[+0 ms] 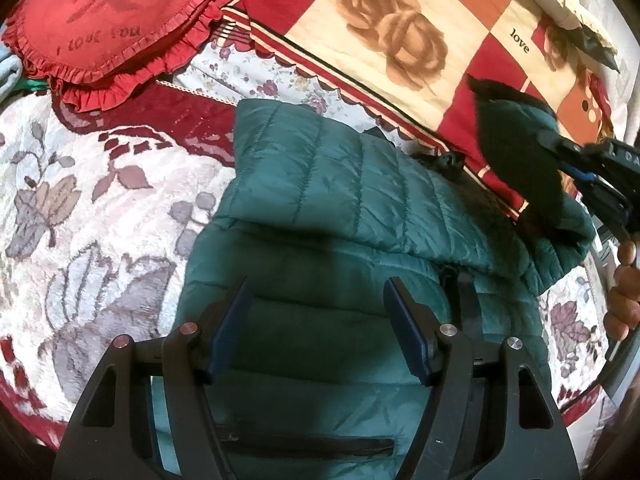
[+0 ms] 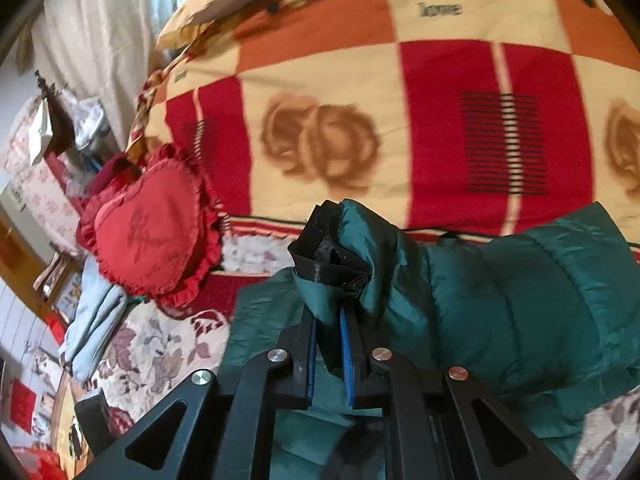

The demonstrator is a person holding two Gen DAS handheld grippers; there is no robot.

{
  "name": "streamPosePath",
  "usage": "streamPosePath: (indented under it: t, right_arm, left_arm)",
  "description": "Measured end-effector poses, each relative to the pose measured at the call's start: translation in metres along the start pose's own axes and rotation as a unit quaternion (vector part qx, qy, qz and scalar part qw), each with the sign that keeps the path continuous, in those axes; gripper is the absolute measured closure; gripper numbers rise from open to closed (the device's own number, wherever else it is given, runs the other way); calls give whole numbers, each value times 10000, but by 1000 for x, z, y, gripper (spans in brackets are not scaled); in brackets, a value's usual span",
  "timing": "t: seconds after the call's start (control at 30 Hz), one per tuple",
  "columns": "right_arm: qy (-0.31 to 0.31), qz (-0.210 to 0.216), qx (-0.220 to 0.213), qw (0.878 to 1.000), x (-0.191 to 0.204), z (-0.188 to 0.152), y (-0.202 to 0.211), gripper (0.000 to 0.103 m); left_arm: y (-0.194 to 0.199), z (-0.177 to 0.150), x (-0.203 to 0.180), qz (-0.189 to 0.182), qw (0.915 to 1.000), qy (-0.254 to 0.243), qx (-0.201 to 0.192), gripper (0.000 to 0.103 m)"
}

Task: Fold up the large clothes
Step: 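Carry the held sleeve with the right gripper across the jacket body, then lower the sleeve onto the jacket and open the right gripper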

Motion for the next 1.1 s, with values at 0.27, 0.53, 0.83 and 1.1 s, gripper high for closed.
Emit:
streamPosePath:
  t: [0.27,0.53,0.83,1.1]
  right_arm:
    - [-1,290,281,9992,30,-19,-29,93]
    - [18,532,786,9955,52,-54,-63,93]
    - [1,472,1408,9889,52,-96,-100,91]
    - [-28,892,1282,9877,63,-90,-81,30]
  left_arm:
    - [5,4,18,22,9997,223,-65,35]
    - [1,4,27,54,9995,311,-48,35]
    - [-1,4,30,92,9993,353,-38,35]
    - [-2,3,31,150,9993,343,-17,35]
Point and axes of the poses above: each gripper's, at about its wrist camera, not at the fingertips, and y roughly against the way its jaws point, x to its left, z to its top, the point moved 7 cm from there along -y, roughly the way its jaws point, and after that the axes turned 10 degrees about -x, right-handed, at the moved point
